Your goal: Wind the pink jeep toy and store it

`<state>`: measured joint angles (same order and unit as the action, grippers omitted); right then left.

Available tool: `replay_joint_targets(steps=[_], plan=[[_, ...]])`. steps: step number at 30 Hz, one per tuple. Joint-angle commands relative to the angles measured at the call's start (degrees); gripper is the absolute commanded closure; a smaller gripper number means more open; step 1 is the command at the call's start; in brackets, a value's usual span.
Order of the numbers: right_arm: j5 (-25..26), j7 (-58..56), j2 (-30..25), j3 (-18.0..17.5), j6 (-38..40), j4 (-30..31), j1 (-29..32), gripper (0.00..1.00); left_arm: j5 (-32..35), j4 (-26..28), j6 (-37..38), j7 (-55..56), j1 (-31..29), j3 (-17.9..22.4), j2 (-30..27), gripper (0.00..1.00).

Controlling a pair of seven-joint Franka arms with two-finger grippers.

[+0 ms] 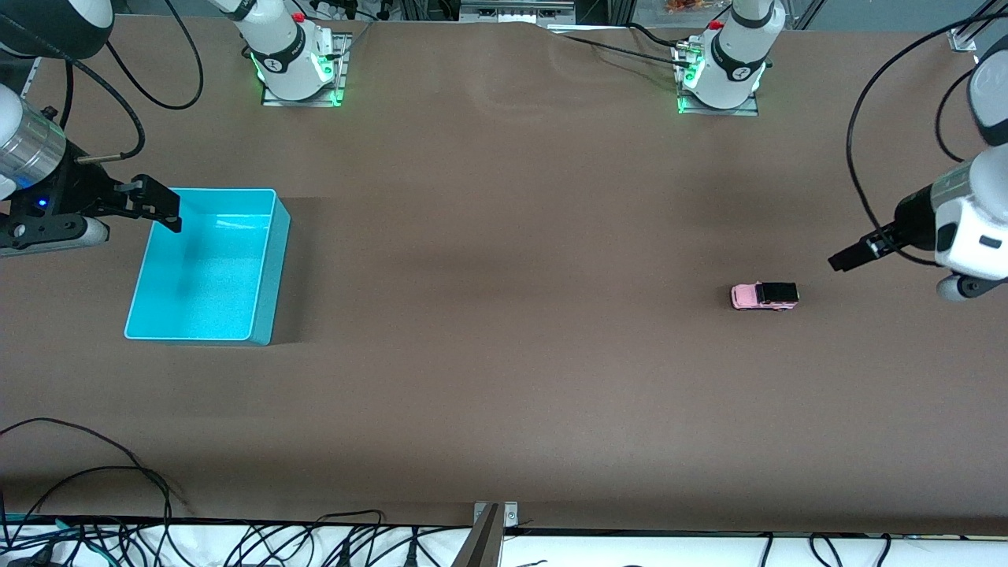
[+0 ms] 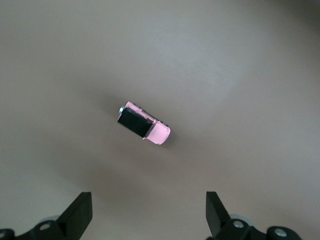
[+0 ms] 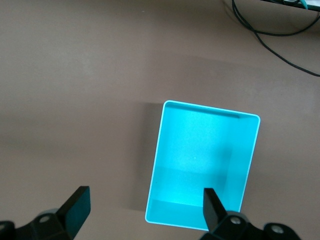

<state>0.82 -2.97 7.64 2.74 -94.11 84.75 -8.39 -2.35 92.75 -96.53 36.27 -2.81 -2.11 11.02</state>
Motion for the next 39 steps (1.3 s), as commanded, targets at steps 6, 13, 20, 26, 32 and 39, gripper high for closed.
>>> replay_joint_targets(steps=[6, 13, 20, 26, 32, 39], plan=[[-0.3, -0.3, -0.7, 0.1, 0.2, 0.5, -0.2, 0.00, 1.1, 0.3, -1.2, 24.9, -0.6, -0.1, 6.0, 0.00], [-0.2, -0.4, -0.7, 0.1, 0.2, 0.4, -0.2, 0.00, 1.1, 7.5, -7.7, 34.2, -3.0, 0.1, 5.5, 0.00], [-0.2, -0.4, -0.7, 0.0, 0.2, 0.4, -0.2, 0.00, 1.1, 18.1, -21.8, 44.8, -3.2, 0.1, 5.6, 0.00], [0.1, -0.4, -0.7, 0.1, -0.5, 0.2, -0.1, 0.00, 1.2, 24.1, -31.4, 46.0, -3.3, 0.1, 6.2, 0.00], [0.2, -0.4, -0.6, 0.1, -0.6, 0.2, -0.1, 0.00, 1.1, 25.0, -35.8, 46.5, -3.4, 0.1, 9.2, 0.00], [0.0, -0.3, -0.2, 0.0, -1.0, 0.2, -0.8, 0.00, 1.1, 28.5, -42.9, 50.4, -3.8, 0.1, 10.4, 0.00]])
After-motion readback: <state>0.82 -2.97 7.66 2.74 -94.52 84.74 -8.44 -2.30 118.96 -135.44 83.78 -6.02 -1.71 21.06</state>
